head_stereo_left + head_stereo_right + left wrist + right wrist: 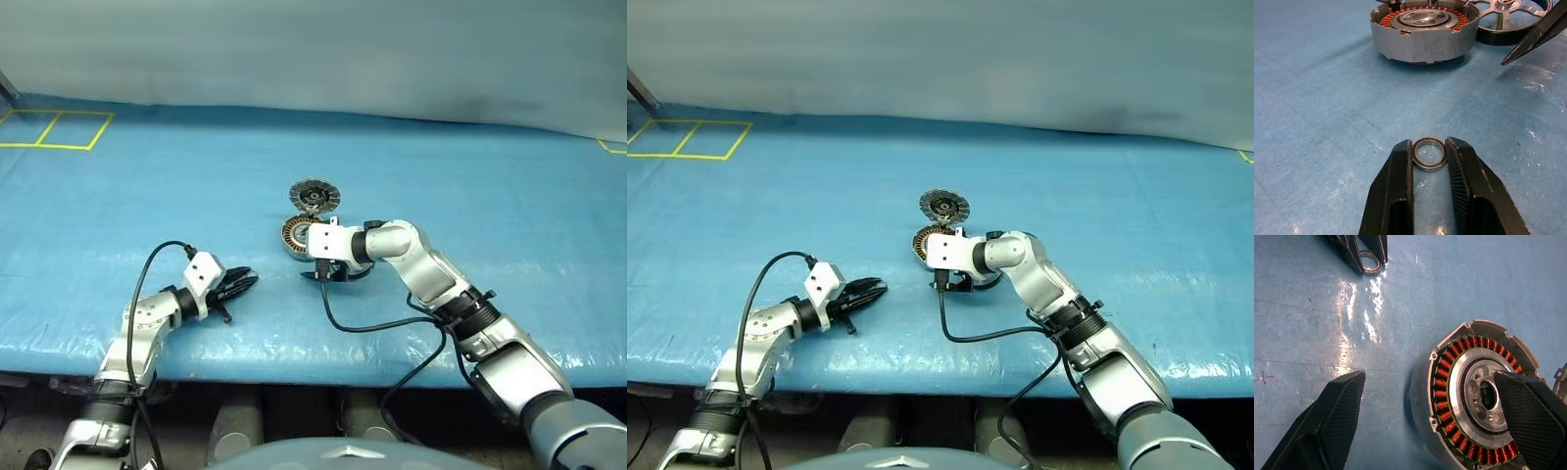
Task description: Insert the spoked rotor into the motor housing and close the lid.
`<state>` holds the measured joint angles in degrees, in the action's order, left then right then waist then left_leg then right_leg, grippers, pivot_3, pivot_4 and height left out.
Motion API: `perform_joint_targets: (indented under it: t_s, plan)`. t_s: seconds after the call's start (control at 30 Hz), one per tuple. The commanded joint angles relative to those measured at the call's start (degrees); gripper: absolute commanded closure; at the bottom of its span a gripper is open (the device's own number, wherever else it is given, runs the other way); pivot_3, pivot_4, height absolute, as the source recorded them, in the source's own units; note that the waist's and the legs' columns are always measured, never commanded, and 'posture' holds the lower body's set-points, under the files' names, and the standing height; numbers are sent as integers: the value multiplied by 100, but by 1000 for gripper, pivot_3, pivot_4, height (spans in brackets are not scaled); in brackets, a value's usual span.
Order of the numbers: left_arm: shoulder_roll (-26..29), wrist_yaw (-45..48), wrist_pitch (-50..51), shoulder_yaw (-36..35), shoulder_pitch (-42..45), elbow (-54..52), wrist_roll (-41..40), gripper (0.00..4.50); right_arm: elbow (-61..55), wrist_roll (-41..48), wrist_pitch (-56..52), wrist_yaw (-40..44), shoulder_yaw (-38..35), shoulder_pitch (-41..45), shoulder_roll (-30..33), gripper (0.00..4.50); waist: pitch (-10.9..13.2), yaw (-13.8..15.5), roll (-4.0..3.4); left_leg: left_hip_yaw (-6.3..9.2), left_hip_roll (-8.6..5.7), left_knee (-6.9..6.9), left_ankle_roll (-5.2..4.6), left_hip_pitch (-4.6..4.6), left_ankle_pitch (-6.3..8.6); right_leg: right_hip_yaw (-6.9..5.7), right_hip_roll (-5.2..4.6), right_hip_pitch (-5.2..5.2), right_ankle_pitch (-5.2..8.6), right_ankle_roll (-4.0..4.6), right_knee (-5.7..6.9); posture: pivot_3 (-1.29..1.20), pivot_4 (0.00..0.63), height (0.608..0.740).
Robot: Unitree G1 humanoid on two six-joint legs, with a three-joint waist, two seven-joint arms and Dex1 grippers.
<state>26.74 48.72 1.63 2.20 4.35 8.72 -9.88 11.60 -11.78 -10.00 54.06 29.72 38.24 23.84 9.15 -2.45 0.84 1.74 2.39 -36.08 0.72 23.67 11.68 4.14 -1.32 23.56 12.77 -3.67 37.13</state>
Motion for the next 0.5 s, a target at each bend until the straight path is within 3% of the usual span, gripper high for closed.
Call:
perform_joint_targets:
  t_s: [0.03,0.4,0.5]
  plan:
    - [57,-118,12,-112,-231,-237,-40,3824,311,-137,298,150,81,302,-40,29,0,-3,0,-1,0,0,0,-1,0,0,0,0,0,0,0,0,150,740]
    - [-32,-397,44,-167,-542,-481,-83,3824,1225,-496,801,670,341,759,-84,29,0,-8,-1,-2,1,1,0,-4,0,-1,0,0,0,3,2,0,150,740]
    - [-36,-463,45,-190,-608,-531,-98,3840,1442,-534,915,816,363,904,-127,643,0,-13,-1,-4,2,1,0,-5,0,0,0,-1,0,3,2,0,150,740]
